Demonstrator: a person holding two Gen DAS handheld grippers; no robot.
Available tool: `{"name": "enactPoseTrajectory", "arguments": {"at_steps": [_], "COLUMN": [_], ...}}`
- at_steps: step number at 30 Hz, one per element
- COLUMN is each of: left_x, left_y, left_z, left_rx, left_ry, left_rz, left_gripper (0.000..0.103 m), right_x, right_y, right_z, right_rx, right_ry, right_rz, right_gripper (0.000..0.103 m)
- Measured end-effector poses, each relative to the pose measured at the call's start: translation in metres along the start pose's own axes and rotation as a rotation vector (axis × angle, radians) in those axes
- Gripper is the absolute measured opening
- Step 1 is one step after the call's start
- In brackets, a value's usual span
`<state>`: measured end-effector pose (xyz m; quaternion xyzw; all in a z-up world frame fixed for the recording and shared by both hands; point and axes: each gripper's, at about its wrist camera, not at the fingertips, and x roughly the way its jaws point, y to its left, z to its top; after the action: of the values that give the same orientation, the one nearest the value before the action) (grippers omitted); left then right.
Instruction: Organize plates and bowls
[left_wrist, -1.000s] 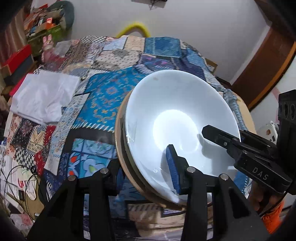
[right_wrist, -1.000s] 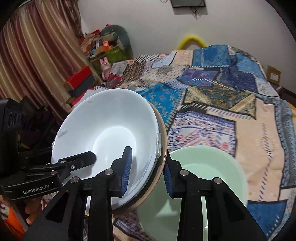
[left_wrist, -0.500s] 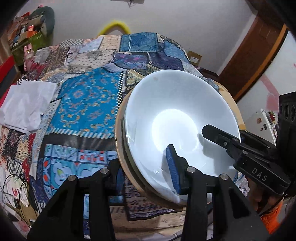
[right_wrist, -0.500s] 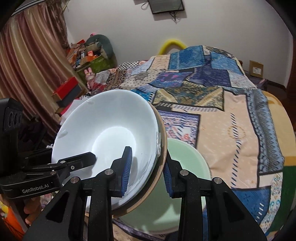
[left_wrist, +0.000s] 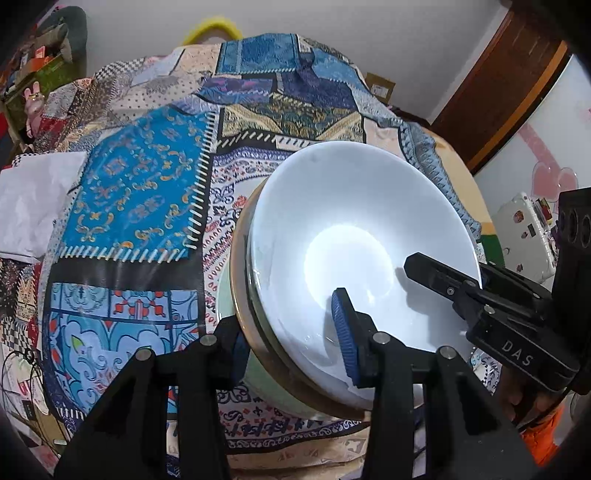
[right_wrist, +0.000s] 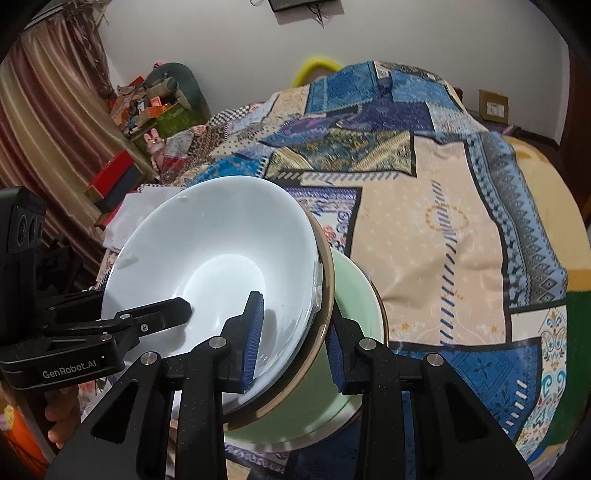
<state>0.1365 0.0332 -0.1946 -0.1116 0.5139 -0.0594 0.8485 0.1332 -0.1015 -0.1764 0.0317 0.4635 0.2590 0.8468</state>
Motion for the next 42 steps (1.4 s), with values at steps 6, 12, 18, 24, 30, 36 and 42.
{"name": "enactPoseTrajectory", "arguments": {"at_steps": [6, 12, 18, 24, 30, 36, 42], "left_x": [0.016, 0.026, 0.027, 0.022, -0.012, -0.074, -0.129], "left_y": [0.002, 0.004, 0.005, 0.008, 0.008, -0.008, -0.021], "left_z": [0.0, -0.002, -0.001, 0.0, 0.002, 0.001, -0.003], "left_rx": [-0.004, 0.0, 0.001, 0.001, 0.004, 0.057, 0.072], "left_ry": [0.036, 0.053, 0.058, 0.041, -0.038, -0.221, -0.376], "left_rz": [0.0, -0.002, -0.012, 0.005, 0.036, 0.06, 0.054], "left_gripper": [0.041, 0.041, 0.041, 0.041, 0.041, 0.054, 0.061], "right_x": [0.011, 0.018, 0.017, 0.013, -0.017, -0.062, -0.106], "right_y": [-0.009, -0.013, -0.015, -0.013, -0.008, 0.005, 0.024], "right_z": [-0.005, -0.009, -0.01, -0.01, -0.003, 0.007, 0.012], "right_rx": [0.024, 0.043, 0.049, 0.037, 0.006, -0.024, -0.063], "right_ry": [0.03, 0.044, 0.038, 0.019, -0.05, -0.169, -0.295], "right_rz": [0.002, 0.008, 0.018, 0.0, -0.045, -0.044, -0.049], "right_gripper": [0.029, 0.029, 0.029, 0.03, 0.03, 0.035, 0.044]}}
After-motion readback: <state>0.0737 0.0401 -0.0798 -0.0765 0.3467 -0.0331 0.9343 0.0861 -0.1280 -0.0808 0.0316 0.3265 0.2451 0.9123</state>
